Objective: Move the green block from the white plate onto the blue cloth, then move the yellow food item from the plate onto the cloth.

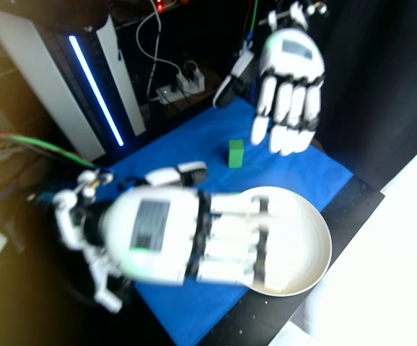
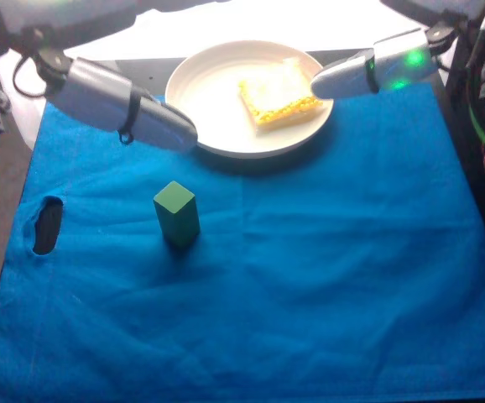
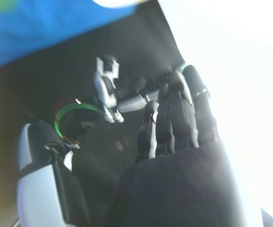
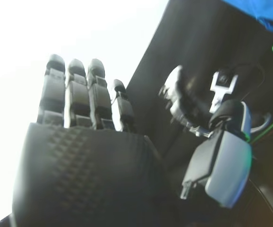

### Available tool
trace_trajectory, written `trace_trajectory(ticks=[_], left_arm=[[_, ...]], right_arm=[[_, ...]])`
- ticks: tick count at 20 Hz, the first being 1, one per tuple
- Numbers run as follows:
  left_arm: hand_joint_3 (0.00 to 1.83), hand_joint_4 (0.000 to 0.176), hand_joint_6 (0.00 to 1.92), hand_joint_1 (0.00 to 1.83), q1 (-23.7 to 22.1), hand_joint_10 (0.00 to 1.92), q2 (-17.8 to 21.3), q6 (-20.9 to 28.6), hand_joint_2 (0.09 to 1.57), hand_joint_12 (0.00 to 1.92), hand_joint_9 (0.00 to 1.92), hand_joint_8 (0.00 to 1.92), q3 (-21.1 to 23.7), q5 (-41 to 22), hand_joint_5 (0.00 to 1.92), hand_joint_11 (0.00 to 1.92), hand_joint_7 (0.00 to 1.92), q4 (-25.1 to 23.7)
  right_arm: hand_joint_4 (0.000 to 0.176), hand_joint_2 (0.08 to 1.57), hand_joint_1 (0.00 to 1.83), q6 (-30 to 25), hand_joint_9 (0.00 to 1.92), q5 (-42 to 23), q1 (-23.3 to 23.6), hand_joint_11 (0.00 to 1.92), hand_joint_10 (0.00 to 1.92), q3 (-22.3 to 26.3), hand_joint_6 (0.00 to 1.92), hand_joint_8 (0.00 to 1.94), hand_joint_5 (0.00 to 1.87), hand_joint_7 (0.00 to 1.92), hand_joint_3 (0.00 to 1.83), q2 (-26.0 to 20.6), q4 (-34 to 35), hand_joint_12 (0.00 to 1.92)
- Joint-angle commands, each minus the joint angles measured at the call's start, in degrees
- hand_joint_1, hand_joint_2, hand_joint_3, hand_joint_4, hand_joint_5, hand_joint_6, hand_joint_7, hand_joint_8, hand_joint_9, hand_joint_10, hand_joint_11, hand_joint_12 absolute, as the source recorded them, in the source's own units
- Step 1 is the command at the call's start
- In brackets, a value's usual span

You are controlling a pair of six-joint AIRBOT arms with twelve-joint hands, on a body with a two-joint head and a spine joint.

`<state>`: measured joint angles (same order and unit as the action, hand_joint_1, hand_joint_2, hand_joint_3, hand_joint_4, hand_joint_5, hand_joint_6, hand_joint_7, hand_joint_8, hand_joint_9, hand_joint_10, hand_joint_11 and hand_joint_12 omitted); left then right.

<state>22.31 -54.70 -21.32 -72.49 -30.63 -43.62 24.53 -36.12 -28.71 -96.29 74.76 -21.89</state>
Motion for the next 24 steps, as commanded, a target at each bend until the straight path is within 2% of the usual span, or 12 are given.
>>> trace_trajectory(ticks=[1, 3, 5, 7, 9, 10, 12, 13, 15, 17, 19, 24], left_arm=[[0.0, 0.118, 0.0, 0.49, -1.22, 0.0, 0.19, -2.31, 0.75, 0.16, 0.14, 0.0, -0.56, -1.58, 0.0, 0.13, 0.08, 3.39], [0.0, 0.17, 0.0, 0.58, -2.84, 0.0, -1.13, -4.21, 0.66, 0.1, 0.12, 0.0, -2.77, 3.9, 0.0, 0.13, 0.07, 3.46], [0.0, 0.176, 0.0, 0.58, -3.1, 0.0, -2.04, -4.15, 0.67, 0.09, 0.09, 0.0, -4.76, 5.51, 0.0, 0.11, 0.07, 4.3], [0.01, 0.176, 0.0, 0.56, -3.33, 0.0, -2.75, -4.15, 0.7, 0.07, 0.04, 0.0, -5.94, 6.08, 0.0, 0.08, 0.04, 5.16], [0.01, 0.176, 0.0, 0.56, -3.86, 0.0, -2.96, -4.15, 0.7, 0.07, 0.04, 0.0, -6.24, 6.73, 0.0, 0.08, 0.05, 5.16], [0.0, 0.176, 0.0, 0.54, -3.94, 0.01, -2.95, -4.15, 0.69, 0.06, 0.05, 0.0, -6.29, 6.75, 0.0, 0.07, 0.06, 5.16], [0.0, 0.176, 0.0, 0.51, -4.18, 0.01, -2.95, -4.16, 0.69, 0.06, 0.05, 0.0, -6.32, 6.59, 0.0, 0.07, 0.05, 5.17], [0.0, 0.176, 0.0, 0.49, -4.52, 0.01, -2.95, -4.16, 0.69, 0.06, 0.06, 0.0, -6.32, 6.53, 0.0, 0.07, 0.05, 5.18], [0.0, 0.176, 0.0, 0.56, -4.88, 0.01, -2.95, -4.16, 0.68, 0.07, 0.08, 0.01, -6.32, 6.49, 0.0, 0.1, 0.07, 5.18], [0.0, 0.165, 0.0, 0.58, -5.12, 0.01, -2.94, -4.16, 0.7, 0.07, 0.08, 0.01, -6.36, 6.26, 0.0, 0.09, 0.09, 5.18], [0.01, 0.162, 0.0, 0.58, -5.59, 0.01, -2.95, -4.15, 0.71, 0.06, 0.08, 0.01, -6.36, 6.02, 0.0, 0.08, 0.08, 5.18], [0.0, 0.163, 0.0, 0.55, -6.71, 0.01, -2.93, -4.1, 0.7, 0.06, 0.1, 0.01, -6.15, 6.51, 0.0, 0.1, 0.09, 5.06]], right_arm=[[0.08, 0.78, 0.41, -0.14, 0.17, -5.24, 1.41, 0.0, 0.0, -1.11, 0.0, 0.0, 0.05, 0.12, 0.0, 1.21, 0.39, 0.89], [0.083, 0.77, 0.44, -0.14, 0.11, -2.51, 3.41, 0.0, 0.02, -2.93, 0.02, 0.0, 0.04, 0.13, 0.0, 2.67, -2.33, 0.57], [0.063, 0.84, 0.46, -0.14, 0.17, 0.06, 5.65, 0.0, 0.02, -4.43, 0.0, 0.0, 0.01, 0.17, 0.0, 3.47, -5.72, 0.52], [0.054, 0.79, 0.5, -0.14, 0.01, 1.31, 6.32, 0.0, 0.0, -6.52, 0.01, 0.0, 0.05, 0.05, 0.0, 4.97, -8.02, 0.14], [0.032, 0.91, 0.59, -0.14, 0.25, 3.04, 6.57, 0.0, 0.01, -8.33, 0.01, 0.0, 0.08, 0.24, 0.0, 6.51, -10.23, 0.77], [0.052, 0.89, 0.63, -0.14, 0.31, 3.92, 6.76, 0.0, 0.01, -8.94, 0.01, 0.01, 0.1, 0.31, 0.0, 7.21, -11.23, 1.08], [0.031, 0.8, 0.6, -0.14, 0.44, 5.17, 6.93, 0.0, 0.04, -9.83, 0.0, 0.01, 0.09, 0.4, 0.0, 8.36, -12.43, 1.46], [0.031, 0.77, 0.59, -0.14, 0.44, 5.77, 6.94, 0.0, 0.03, -10.51, 0.0, 0.01, 0.11, 0.42, 0.0, 9.21, -12.5, 1.45], [0.0, 0.77, 0.6, -0.14, 0.41, 6.96, 6.94, 0.0, 0.02, -11.56, 0.0, 0.01, 0.09, 0.37, 0.0, 10.53, -12.55, 1.4], [0.004, 0.75, 0.55, -0.14, 0.33, 7.76, 6.94, 0.0, 0.0, -12.54, 0.0, 0.0, 0.07, 0.3, 0.0, 11.95, -13.01, 1.22], [0.005, 0.8, 0.7, -0.14, 0.15, 8.25, 6.94, 0.0, 0.01, -13.07, 0.0, 0.01, 0.04, 0.16, 0.0, 13.03, -13.28, 0.74], [0.016, 0.79, 0.62, -0.14, 0.06, 8.77, 6.91, 0.0, 0.01, -13.17, 0.0, 0.0, 0.02, 0.08, 0.0, 13.92, -13.34, 0.51]])
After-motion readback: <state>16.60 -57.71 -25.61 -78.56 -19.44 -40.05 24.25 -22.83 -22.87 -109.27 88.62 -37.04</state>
